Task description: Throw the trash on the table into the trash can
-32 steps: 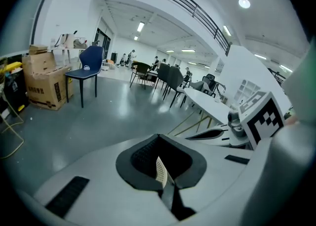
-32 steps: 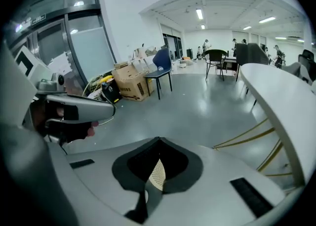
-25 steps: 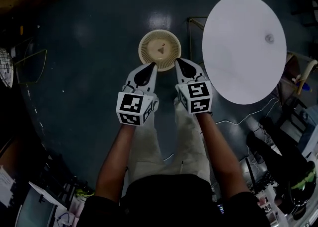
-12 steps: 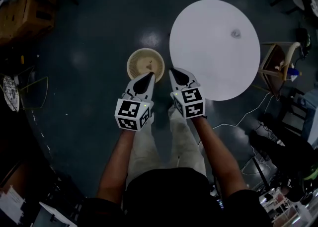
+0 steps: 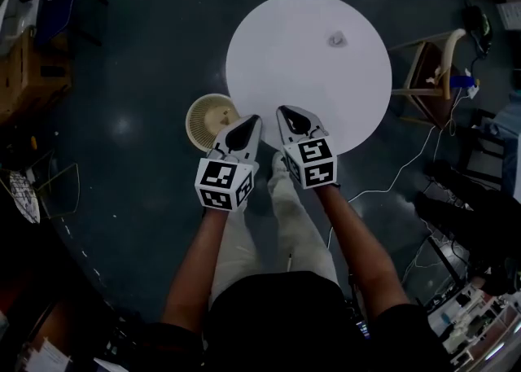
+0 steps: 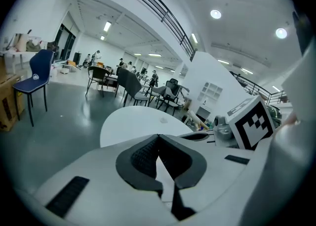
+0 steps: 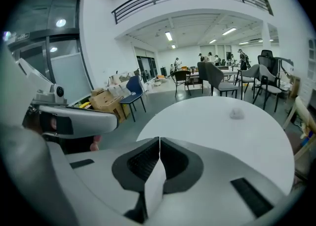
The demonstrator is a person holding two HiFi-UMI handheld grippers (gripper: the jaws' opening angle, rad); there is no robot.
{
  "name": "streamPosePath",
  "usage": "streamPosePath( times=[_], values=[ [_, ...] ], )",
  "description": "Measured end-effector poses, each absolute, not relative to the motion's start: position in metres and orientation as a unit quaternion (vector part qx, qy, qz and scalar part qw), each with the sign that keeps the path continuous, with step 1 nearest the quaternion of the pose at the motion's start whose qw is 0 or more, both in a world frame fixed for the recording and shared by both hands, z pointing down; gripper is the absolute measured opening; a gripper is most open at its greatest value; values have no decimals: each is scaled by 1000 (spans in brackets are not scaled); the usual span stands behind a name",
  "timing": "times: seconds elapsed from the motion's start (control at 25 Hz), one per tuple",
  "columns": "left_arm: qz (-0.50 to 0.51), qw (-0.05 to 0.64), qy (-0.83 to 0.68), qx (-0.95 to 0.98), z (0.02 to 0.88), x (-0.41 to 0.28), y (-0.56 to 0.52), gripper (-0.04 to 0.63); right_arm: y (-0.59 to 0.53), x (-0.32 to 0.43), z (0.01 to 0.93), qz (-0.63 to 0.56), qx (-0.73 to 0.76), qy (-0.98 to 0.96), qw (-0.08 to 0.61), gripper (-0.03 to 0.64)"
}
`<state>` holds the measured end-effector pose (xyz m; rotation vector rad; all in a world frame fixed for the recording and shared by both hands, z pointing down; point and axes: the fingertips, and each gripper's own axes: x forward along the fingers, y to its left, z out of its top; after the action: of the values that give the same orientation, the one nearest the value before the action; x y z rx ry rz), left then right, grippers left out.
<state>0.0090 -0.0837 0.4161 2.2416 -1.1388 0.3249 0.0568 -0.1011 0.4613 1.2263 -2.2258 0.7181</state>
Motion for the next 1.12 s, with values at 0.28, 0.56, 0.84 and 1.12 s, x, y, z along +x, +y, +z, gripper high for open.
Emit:
streamPosePath(
  times=[0.28, 0.56, 0.84, 1.12],
  values=[
    [132, 281, -399, 863, 421, 87, -124, 8, -130, 149, 469, 267, 502, -786, 242, 21],
    [157, 272, -380, 870, 439, 149, -159, 8, -156, 224, 475, 270, 539, -764, 230, 21],
    [170, 261, -364, 878, 460, 206, -193, 8, -196, 275, 493, 267, 550, -759, 225, 21],
    [179, 255, -376, 873, 487, 227, -235, 8, -253, 295, 512, 259, 551, -763, 218, 42]
  ],
)
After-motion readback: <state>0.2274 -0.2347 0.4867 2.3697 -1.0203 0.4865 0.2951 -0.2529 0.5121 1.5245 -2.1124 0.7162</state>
